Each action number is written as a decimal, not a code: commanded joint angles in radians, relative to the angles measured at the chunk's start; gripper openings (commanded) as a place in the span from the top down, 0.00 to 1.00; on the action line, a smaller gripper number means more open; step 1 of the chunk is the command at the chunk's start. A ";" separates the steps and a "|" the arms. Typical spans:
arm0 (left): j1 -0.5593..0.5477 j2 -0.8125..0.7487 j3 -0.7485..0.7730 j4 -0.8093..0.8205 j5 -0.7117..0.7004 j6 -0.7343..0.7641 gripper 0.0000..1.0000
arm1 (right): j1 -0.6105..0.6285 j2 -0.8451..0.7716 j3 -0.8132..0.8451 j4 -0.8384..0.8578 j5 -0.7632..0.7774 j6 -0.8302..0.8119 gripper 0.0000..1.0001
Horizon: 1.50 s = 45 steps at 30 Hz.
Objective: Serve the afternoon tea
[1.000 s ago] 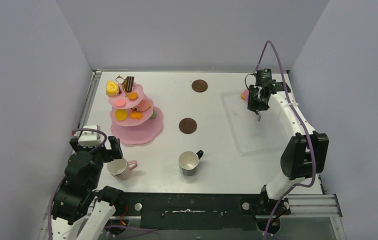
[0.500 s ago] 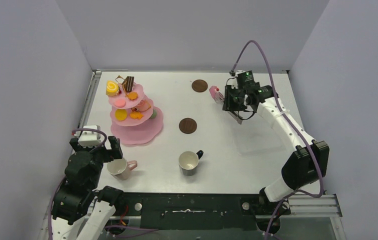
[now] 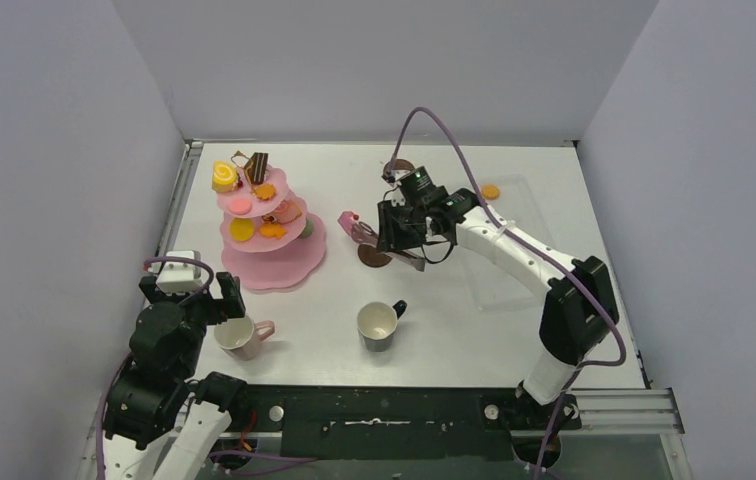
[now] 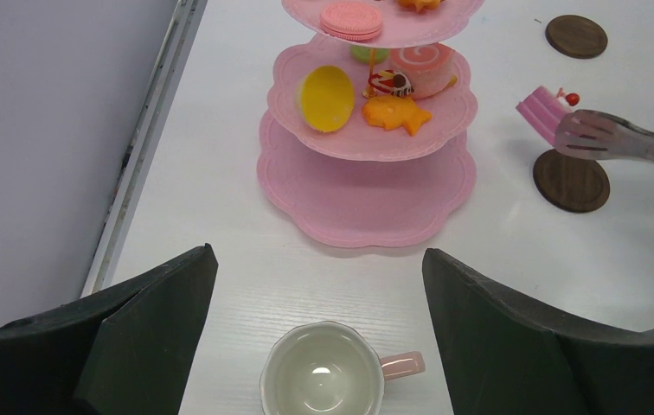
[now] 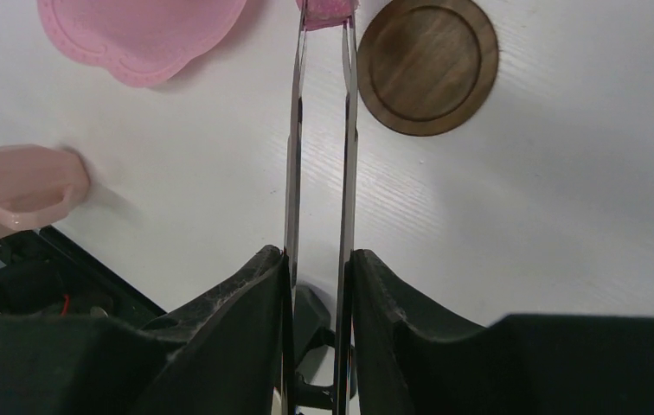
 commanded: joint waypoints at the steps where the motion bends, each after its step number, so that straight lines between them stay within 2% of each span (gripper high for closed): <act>1: 0.005 0.003 0.009 0.044 0.002 0.005 0.12 | 0.050 0.033 0.052 0.125 -0.043 0.068 0.68; 26: 0.005 0.005 0.009 0.047 0.006 0.001 0.12 | 0.222 0.289 0.161 0.371 -0.184 0.236 0.66; 39: 0.007 0.005 0.011 0.046 0.008 0.001 0.12 | 0.257 0.432 0.293 0.387 -0.214 0.272 0.64; 45: 0.007 0.007 0.011 0.043 0.005 -0.001 0.12 | 0.256 0.462 0.330 0.367 -0.213 0.270 0.59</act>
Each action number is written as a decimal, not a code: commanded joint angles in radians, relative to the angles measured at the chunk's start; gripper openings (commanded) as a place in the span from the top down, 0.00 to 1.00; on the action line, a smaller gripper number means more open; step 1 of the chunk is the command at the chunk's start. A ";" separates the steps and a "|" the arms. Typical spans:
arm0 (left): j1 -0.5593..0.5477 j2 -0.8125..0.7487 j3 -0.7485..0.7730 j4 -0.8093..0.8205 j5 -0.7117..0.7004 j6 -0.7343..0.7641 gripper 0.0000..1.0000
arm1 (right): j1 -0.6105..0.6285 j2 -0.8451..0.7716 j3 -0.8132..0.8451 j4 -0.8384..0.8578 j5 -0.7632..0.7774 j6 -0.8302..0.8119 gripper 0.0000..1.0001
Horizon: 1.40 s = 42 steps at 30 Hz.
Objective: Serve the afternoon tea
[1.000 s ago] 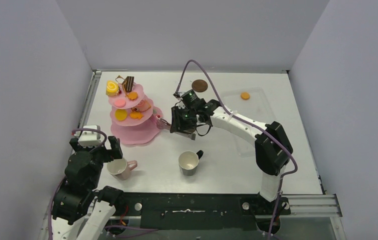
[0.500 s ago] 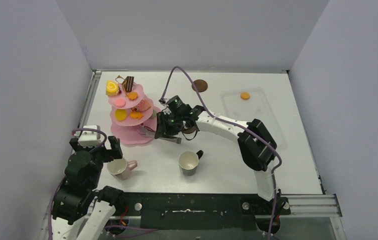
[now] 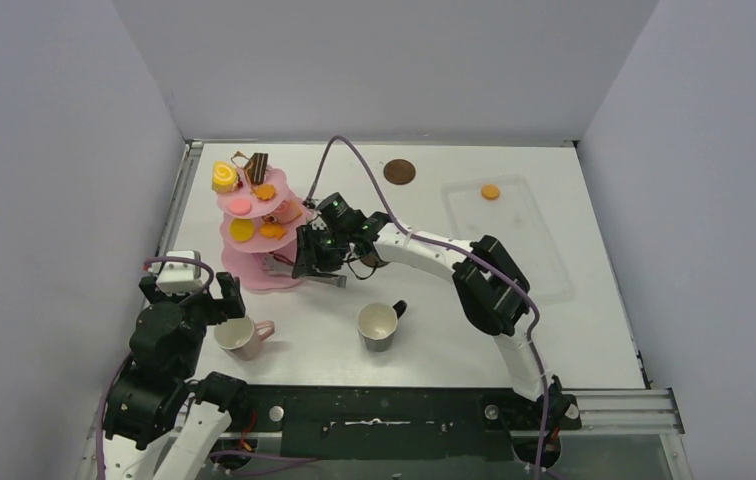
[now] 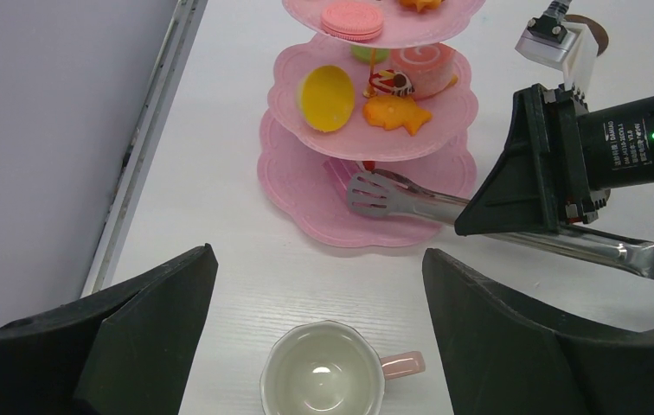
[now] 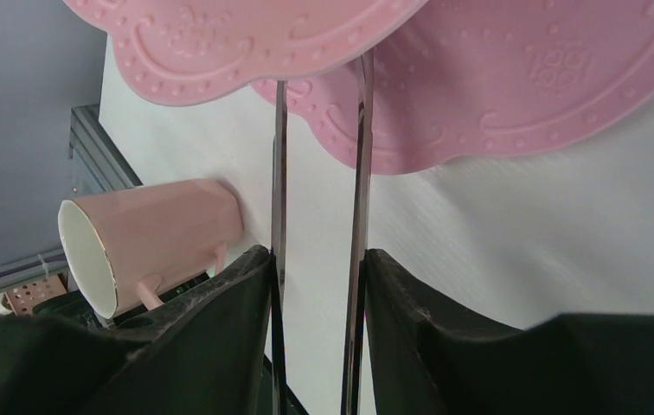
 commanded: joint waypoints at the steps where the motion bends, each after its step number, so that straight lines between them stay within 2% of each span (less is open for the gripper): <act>1: 0.006 0.010 0.011 0.044 0.005 -0.001 0.12 | 0.005 -0.004 0.067 0.041 -0.018 0.006 0.57; 5: 0.008 0.011 0.010 0.043 0.002 -0.001 0.12 | 0.003 -0.030 0.059 0.018 0.002 -0.012 0.54; 26: 0.014 0.023 0.010 0.046 0.003 0.002 0.12 | -0.033 -0.241 -0.116 -0.030 0.084 -0.043 0.54; 42: 0.010 0.038 0.012 0.041 0.017 -0.002 0.12 | -0.072 -0.375 -0.181 -0.166 0.209 -0.118 0.55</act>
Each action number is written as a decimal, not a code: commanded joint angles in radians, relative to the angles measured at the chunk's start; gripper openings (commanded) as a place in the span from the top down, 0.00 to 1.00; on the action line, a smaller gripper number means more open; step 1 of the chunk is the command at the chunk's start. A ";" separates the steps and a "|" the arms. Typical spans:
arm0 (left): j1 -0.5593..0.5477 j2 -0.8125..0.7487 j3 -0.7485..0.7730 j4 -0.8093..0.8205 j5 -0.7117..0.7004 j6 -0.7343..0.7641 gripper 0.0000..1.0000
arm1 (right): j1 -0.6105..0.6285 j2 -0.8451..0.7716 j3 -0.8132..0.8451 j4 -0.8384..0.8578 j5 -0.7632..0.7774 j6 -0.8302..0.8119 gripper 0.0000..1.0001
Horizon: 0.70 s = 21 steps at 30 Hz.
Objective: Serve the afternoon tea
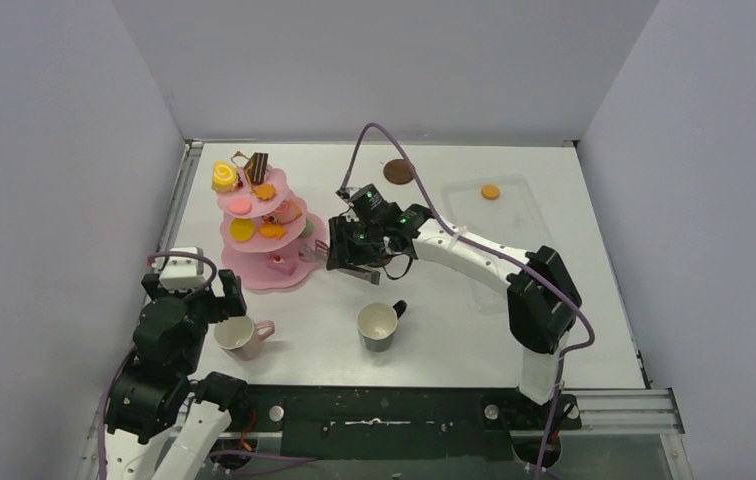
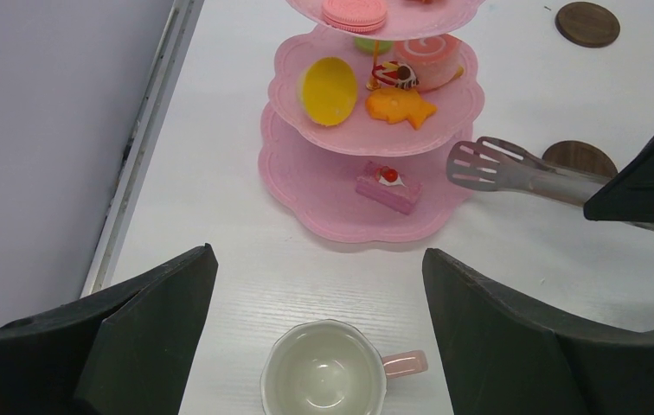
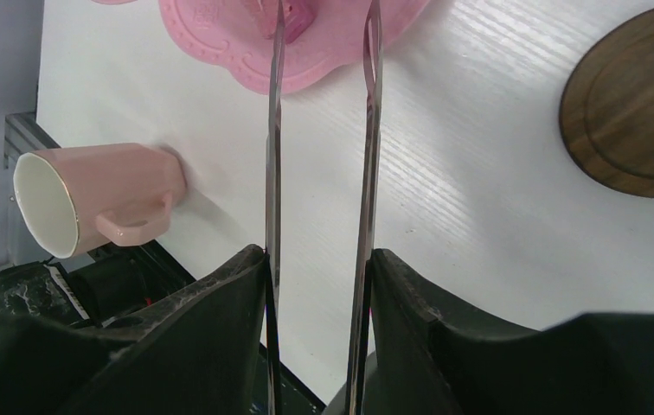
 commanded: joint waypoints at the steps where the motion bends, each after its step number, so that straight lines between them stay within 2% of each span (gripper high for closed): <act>1: 0.004 0.015 0.012 0.041 0.016 -0.002 0.12 | -0.032 -0.120 -0.006 -0.034 0.075 -0.058 0.55; 12: -0.006 0.024 0.011 0.046 0.013 -0.002 0.12 | -0.181 -0.285 -0.051 -0.171 0.202 -0.164 0.55; 17: -0.003 0.026 0.011 0.049 0.009 0.001 0.12 | -0.252 -0.282 0.001 -0.256 0.359 -0.253 0.55; 21: 0.003 0.025 0.012 0.044 0.012 0.001 0.12 | -0.331 -0.269 0.010 -0.262 0.474 -0.300 0.54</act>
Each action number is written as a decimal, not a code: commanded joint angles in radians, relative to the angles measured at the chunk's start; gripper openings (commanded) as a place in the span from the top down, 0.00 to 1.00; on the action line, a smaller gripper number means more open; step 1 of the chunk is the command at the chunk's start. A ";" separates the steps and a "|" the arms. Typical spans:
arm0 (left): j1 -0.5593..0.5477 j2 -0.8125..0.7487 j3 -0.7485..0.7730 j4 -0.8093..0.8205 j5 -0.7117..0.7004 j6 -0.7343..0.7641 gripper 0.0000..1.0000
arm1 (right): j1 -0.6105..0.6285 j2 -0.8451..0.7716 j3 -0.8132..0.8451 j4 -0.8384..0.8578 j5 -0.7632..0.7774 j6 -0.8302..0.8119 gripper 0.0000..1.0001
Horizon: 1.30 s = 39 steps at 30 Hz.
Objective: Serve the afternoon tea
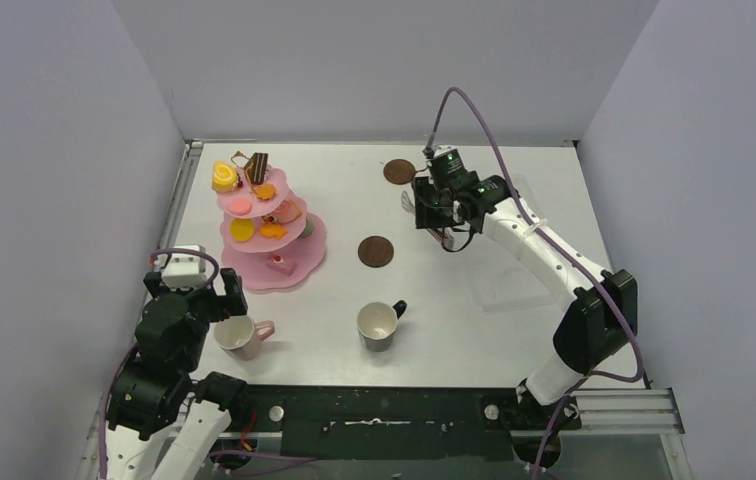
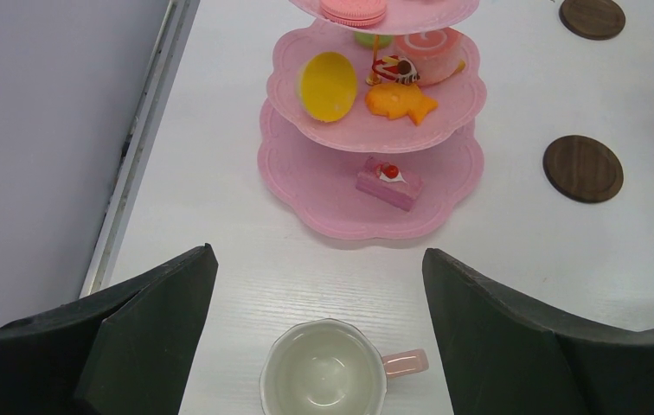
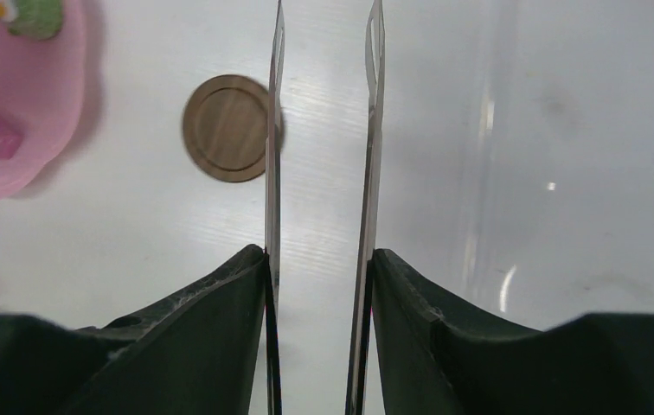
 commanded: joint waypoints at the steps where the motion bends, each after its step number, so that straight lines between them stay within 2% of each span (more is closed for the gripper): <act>1: 0.005 0.002 0.012 0.047 0.012 0.002 0.12 | -0.073 -0.002 0.050 -0.013 0.199 -0.095 0.54; 7: 0.006 -0.005 0.008 0.050 0.011 0.003 0.12 | -0.172 0.092 0.111 -0.039 0.354 -0.162 0.53; 10: 0.006 -0.005 0.008 0.051 0.015 0.005 0.12 | -0.222 0.123 0.123 -0.033 0.380 -0.176 0.53; 21: 0.009 -0.005 0.004 0.054 0.006 0.009 0.12 | -0.366 0.220 0.132 0.046 0.316 -0.199 0.50; 25: 0.009 -0.004 0.003 0.056 0.003 0.009 0.12 | -0.380 0.240 0.129 0.066 0.261 -0.206 0.50; 39: 0.015 0.009 0.004 0.062 0.010 0.011 0.12 | -0.412 0.277 0.129 0.117 0.223 -0.234 0.50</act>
